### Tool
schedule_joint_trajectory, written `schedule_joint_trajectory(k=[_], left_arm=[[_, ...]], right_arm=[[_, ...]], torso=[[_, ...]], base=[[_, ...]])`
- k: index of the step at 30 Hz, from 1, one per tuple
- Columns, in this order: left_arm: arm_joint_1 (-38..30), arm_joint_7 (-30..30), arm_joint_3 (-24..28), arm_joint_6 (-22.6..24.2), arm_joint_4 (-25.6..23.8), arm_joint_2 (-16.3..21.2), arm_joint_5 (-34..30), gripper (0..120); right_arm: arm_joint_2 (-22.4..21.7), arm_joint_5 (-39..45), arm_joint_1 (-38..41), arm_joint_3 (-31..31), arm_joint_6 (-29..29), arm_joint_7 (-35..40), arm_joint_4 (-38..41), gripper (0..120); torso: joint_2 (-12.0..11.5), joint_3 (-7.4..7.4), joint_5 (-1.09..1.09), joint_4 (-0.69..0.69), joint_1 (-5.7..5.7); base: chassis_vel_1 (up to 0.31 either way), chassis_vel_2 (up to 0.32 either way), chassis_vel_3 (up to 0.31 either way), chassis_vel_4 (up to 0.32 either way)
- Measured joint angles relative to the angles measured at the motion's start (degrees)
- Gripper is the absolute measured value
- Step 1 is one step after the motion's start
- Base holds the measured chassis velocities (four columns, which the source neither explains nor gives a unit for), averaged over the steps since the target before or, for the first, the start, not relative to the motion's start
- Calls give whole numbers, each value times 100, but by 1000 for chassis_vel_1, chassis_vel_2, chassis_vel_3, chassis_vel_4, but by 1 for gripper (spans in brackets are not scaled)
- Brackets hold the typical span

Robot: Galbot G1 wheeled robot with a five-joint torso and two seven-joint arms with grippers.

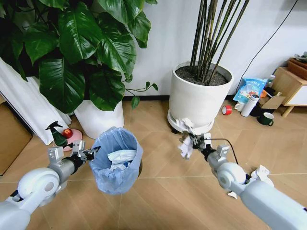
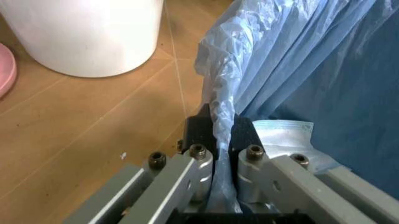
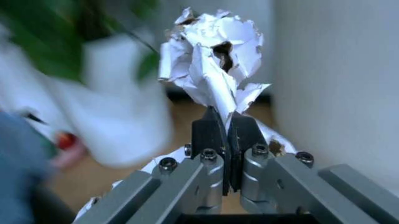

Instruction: Pick up the trash bin and place the garbage on the floor into it.

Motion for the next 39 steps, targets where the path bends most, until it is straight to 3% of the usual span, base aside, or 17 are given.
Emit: schedule_joint_trajectory(k=[11,14,16,18,26,39], left_arm=[[-640,41,608,-16,269,-77,-30,0],[-1002,49,952,-13,381,-105,-77,0],[-1025,52,974,-13,392,-111,-79,0],[-1170,66,1140,-9,467,-142,-80,0],[-1415,72,1278,18,505,-48,-196,0],[-1350,41,1057,43,355,93,-302,0]], right_arm=[[-104,440,1108,-353,716,-1851,123,0],[118,984,1703,-688,870,-2926,-107,0],[149,1047,1746,-714,876,-3035,-130,0],[336,1223,1996,-843,892,-3656,-294,0],[578,1489,2420,-1221,885,-4294,-575,0],[1006,1791,3237,-2111,819,-4478,-1014,0]], torso=[[0,0,0,0,0],[0,1,0,0,0],[0,1,0,0,0],[0,1,0,0,0],[0,1,1,-1,0],[0,0,0,1,0]], base=[[0,0,0,0],[0,0,0,0],[0,0,0,0],[0,0,0,0],[0,0,0,0],[0,0,0,0]])
